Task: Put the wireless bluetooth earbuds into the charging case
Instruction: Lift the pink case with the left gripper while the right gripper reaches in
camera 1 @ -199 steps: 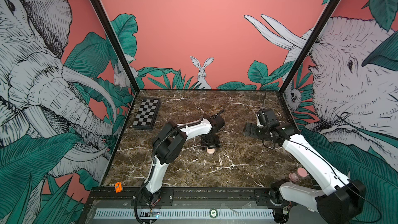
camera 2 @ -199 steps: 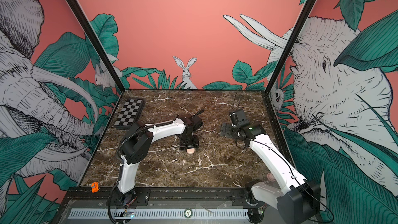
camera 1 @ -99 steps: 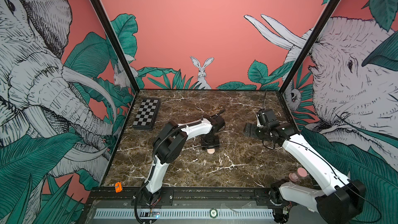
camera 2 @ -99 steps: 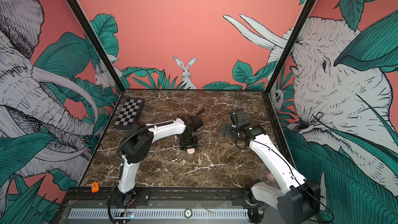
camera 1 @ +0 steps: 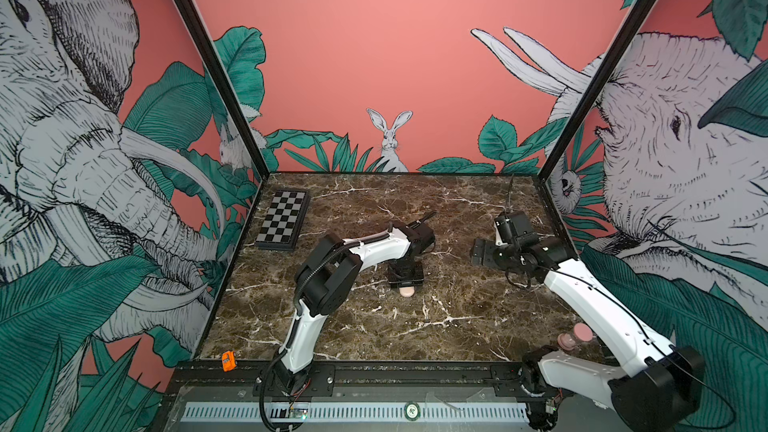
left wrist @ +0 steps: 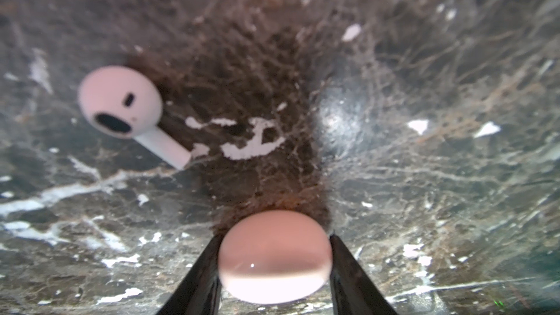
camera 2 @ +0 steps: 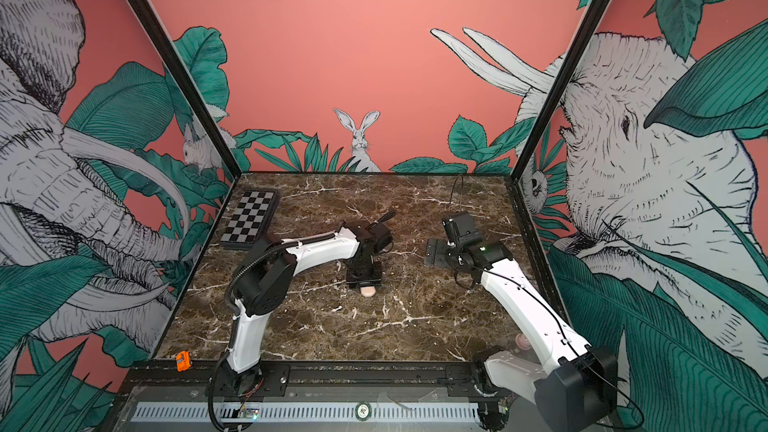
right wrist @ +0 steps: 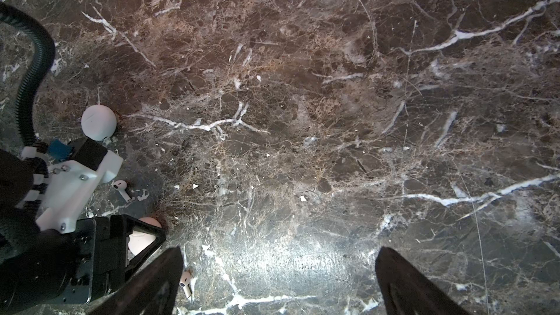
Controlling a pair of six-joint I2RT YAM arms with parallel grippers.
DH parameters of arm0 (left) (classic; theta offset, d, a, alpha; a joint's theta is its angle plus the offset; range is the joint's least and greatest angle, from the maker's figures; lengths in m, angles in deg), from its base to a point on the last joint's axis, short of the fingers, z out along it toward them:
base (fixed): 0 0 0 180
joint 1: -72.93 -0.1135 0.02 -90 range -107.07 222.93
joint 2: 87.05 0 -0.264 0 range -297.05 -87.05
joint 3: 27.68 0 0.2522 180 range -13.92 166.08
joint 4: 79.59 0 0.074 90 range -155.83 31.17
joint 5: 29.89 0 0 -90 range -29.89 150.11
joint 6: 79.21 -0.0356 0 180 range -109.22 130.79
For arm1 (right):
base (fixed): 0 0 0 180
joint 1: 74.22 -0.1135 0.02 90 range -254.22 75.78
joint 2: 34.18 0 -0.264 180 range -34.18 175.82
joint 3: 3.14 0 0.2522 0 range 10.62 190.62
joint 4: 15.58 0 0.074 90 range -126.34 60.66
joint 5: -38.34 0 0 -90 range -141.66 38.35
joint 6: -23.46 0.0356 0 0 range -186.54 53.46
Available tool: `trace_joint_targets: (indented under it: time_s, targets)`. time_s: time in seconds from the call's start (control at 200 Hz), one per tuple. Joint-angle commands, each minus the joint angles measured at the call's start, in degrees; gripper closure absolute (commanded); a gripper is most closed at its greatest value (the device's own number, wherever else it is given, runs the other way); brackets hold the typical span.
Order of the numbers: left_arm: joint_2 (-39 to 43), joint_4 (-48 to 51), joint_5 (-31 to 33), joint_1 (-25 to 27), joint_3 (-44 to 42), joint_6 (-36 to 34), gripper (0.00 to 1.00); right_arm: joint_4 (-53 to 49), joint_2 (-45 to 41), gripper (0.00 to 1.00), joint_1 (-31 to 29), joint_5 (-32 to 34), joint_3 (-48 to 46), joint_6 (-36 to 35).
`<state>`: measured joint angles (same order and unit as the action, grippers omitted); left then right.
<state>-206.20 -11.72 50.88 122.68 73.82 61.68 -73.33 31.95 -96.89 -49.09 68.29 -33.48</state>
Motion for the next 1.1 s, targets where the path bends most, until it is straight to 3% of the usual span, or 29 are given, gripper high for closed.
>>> trace_joint_targets:
  time_s: [0.0,0.085,0.21,0.395,0.63,0.755,0.885,1.025,1.095]
  targets:
    - [1.14,3.05,3.12,0.25,1.5,-1.66,0.79,0.74,-1.24,0.02,-0.34,0.19,-0.38,0.63]
    - [2.49,3.74,5.42,0.25,2.32,-3.62,1.0,0.83,-1.57,0.02,-0.35,-0.04,-0.37,0.64]
    - [5.99,1.78,8.03,0.6,1.81,-8.94,1.0,0.9,-1.97,0.02,-0.3,-1.37,0.22,0.03]
    - [15.06,-6.79,6.19,0.6,-2.82,-22.03,1.0,-0.19,-2.03,0.02,-0.31,-4.8,2.7,-1.73]
    - [32.16,-19.72,8.21,1.66,-14.67,-41.91,1.0,5.06,-2.65,0.02,-0.19,-20.26,3.06,-5.05]
    - [38.67,-27.52,5.93,1.66,-22.92,-50.12,1.0,9.01,-3.37,0.02,-0.24,-27.78,2.2,-5.55]
    - [44.47,-35.32,6.44,1.66,-30.48,-59.78,1.0,14.08,-1.96,0.03,-0.3,-40.5,1.04,-4.63]
    - [46.72,-36.6,8.82,1.66,-32.85,-66.15,1.0,19.41,-0.75,0.15,-0.58,-48.46,-0.69,-2.68]
    - [48.31,-38.3,7.84,1.66,-34.51,-66.78,1.0,20.57,-0.51,0.22,-1.25,-48.91,-1.14,-2.8]
